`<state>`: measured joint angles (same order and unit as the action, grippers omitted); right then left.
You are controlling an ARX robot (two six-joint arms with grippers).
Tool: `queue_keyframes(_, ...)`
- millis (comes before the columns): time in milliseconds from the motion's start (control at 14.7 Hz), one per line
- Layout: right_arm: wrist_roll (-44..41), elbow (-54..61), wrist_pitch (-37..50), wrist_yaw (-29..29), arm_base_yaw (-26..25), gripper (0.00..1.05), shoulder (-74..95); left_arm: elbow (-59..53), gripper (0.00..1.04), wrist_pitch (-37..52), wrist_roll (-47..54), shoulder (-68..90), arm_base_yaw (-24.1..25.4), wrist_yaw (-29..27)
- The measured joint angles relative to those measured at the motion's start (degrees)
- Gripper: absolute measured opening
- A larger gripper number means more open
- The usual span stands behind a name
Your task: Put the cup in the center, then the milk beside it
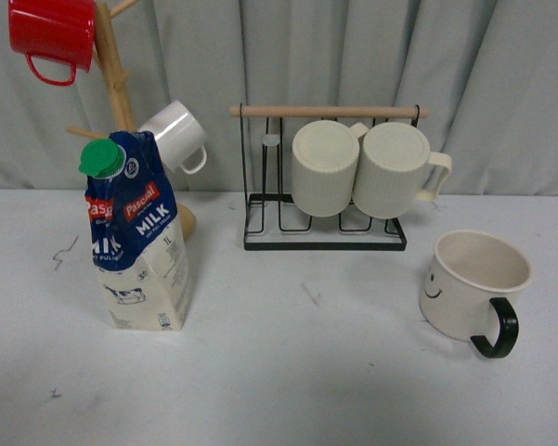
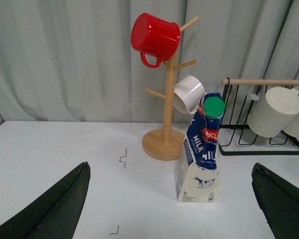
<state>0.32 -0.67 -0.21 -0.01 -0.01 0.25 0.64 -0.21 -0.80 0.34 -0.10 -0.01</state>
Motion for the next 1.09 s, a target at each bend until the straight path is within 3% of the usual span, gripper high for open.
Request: queue_keyframes(1087,0.0,0.0,0.0,0.0,0.0,0.98,0.0,0.0,0.98,0.0,0.0,0.0,0.0,0.0)
